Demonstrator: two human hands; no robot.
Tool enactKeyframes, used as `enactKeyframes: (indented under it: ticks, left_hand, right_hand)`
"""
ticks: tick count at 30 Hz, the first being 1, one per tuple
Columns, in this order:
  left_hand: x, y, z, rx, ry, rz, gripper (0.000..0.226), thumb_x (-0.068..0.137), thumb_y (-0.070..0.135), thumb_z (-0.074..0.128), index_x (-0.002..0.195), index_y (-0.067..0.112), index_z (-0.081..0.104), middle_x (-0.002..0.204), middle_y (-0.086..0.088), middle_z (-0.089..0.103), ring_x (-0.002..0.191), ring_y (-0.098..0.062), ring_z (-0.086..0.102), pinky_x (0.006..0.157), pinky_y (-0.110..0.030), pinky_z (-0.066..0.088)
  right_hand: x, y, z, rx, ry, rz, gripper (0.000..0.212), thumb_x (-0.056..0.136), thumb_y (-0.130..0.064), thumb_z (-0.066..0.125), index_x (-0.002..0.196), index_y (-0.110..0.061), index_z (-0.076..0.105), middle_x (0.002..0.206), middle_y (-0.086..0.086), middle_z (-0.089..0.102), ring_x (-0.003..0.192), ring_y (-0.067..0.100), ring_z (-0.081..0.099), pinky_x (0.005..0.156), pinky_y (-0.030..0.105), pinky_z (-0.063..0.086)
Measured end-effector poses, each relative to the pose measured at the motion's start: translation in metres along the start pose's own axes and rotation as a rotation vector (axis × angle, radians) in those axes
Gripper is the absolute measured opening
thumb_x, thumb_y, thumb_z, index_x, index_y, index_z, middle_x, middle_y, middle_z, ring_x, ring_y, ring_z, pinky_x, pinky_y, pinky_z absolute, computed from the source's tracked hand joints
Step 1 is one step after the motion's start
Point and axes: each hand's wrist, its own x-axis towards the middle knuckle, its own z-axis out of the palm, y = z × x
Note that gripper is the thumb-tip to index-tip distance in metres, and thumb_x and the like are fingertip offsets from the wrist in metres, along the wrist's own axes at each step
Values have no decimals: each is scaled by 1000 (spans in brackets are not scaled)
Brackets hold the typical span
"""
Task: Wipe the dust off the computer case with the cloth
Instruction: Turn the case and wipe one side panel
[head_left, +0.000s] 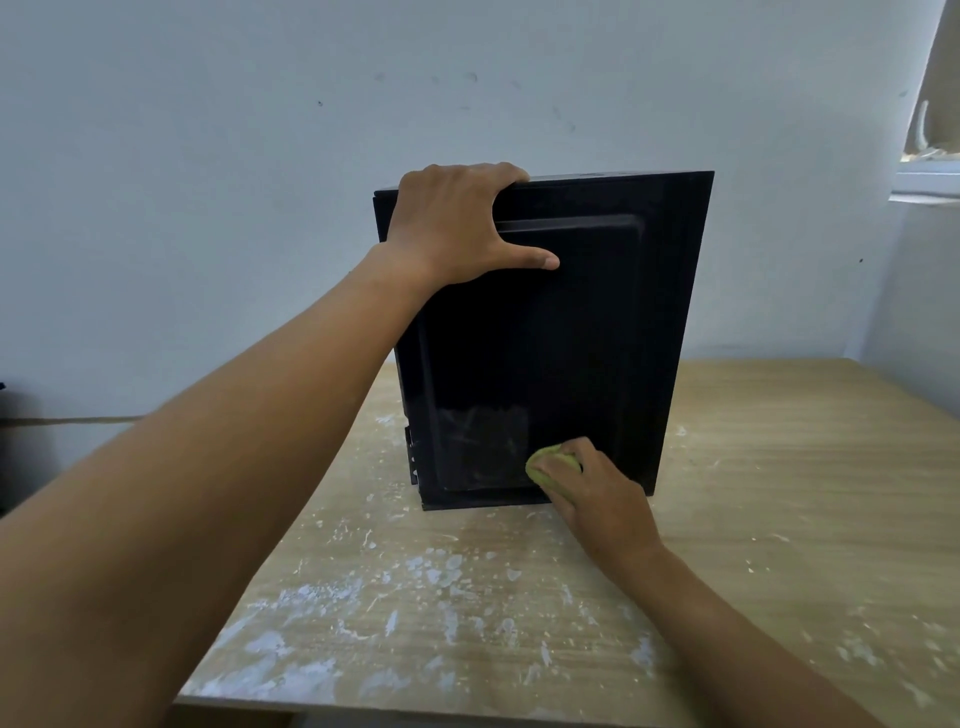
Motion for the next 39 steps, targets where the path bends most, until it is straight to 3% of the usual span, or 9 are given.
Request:
enactKeyframes:
  ticks: [3,6,11,16,20,25,33,39]
  left_hand:
    - [0,0,0,0,1,2,90,63,86,59,135,33,52,126,10,64,114,-21,59,90,-33,37]
    - [1,0,-1,4,-5,0,90,62,87,59,134,34,52,126,11,64,114,-22,59,86,-32,33]
    - [1,-7,-7,25,-58,40,90,65,84,61,137,32,49,127,11,63,114,-22,58,89,-35,37]
    - [-4,-27,-12,48,-75,13,92,62,88,58,134,32,50,121,7,65,110,-24,60,82,-34,35]
    - [-10,-38,-13,70,-56,-25,95,61,89,56,136,31,50,125,5,65,112,-25,60,85,-36,40]
    - [-15,-39,-11,49,-23,-30,94,62,88,58,135,29,52,125,6,65,113,-24,60,85,-35,42]
    - [-15,-40,-8,45,9,-35,93,62,88,58,134,30,52,124,7,65,113,-24,60,84,-34,38]
    - [-14,-40,-9,41,8,-37,92,61,89,57,133,32,53,121,9,66,111,-22,61,82,-32,36]
  right_hand:
    - [-9,1,4,-54,-46,-43,51,64,-15,87,103,-28,55,95,4,54,67,22,58,33,30,45]
    - [-11,3,5,-89,-44,-59,50,63,-16,88,101,-27,58,95,4,55,67,22,57,32,29,43]
    - [0,1,-3,-73,1,-21,42,72,-19,84,106,-25,59,98,3,55,70,20,57,34,29,44]
    - [39,-12,-33,33,92,-22,21,90,-29,64,110,-23,63,102,1,53,78,19,57,42,33,51]
    - [71,-26,-57,115,209,-22,22,91,-33,57,110,-24,64,101,1,52,74,15,56,45,33,52]
    - [85,-31,-62,128,291,25,25,90,-30,61,112,-19,64,105,5,52,76,17,57,47,29,51]
    - [46,-23,-24,90,185,17,22,91,-29,65,111,-21,65,105,3,55,83,19,60,46,36,54]
    - [13,-15,5,14,49,19,27,85,-27,71,111,-23,62,104,2,55,81,20,60,41,34,52]
